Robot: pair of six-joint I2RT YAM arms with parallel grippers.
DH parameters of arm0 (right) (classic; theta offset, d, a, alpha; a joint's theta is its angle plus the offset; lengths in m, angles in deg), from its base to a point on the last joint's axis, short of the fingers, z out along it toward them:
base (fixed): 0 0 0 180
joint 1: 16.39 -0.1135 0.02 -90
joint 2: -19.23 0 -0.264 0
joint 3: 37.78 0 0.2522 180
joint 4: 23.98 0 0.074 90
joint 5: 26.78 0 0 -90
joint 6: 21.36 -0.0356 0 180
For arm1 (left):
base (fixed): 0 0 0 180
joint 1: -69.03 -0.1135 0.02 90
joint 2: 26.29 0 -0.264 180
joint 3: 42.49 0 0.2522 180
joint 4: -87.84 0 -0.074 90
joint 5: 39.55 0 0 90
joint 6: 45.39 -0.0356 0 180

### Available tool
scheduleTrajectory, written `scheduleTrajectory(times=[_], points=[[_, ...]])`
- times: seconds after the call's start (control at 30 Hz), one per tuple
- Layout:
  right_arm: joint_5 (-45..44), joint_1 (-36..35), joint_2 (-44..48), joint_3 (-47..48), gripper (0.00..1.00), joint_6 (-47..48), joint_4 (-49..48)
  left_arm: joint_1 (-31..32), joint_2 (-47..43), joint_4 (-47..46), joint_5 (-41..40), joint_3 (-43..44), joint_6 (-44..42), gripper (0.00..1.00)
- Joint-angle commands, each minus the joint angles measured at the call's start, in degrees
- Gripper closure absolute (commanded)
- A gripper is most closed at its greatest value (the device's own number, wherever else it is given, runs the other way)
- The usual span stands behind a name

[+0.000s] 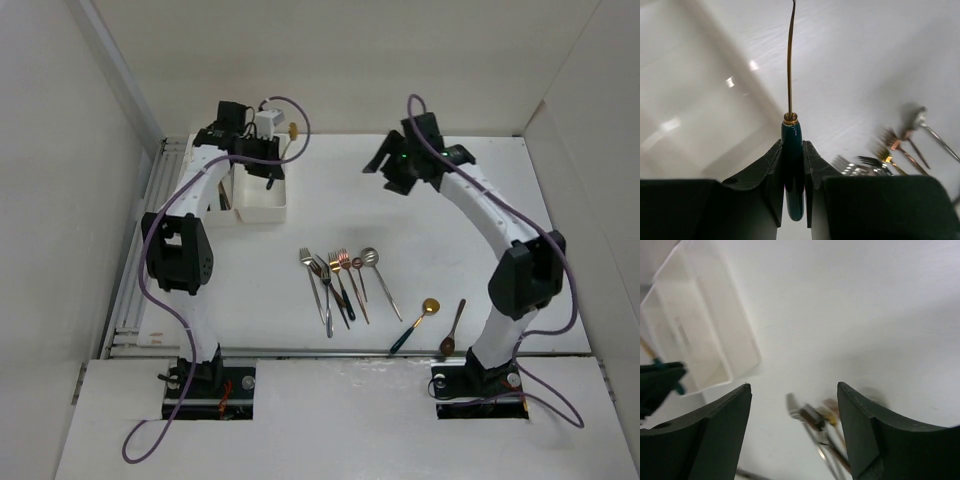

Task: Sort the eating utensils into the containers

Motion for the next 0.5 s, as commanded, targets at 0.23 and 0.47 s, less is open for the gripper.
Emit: scheduleTrajectory(times=[0.23, 0.47], points=[[-10.1, 14.2, 20.0, -28.7, 0.13, 5.1, 21.4, -9.6, -3.3, -6.0, -36.2, 0.3, 1.1, 1.0], [-10.1, 24.5, 33.0, -45.2, 0.15, 3.2, 21.4, -12.8, 2.3, -6.6, -37.5, -2.3, 1.7, 1.0]])
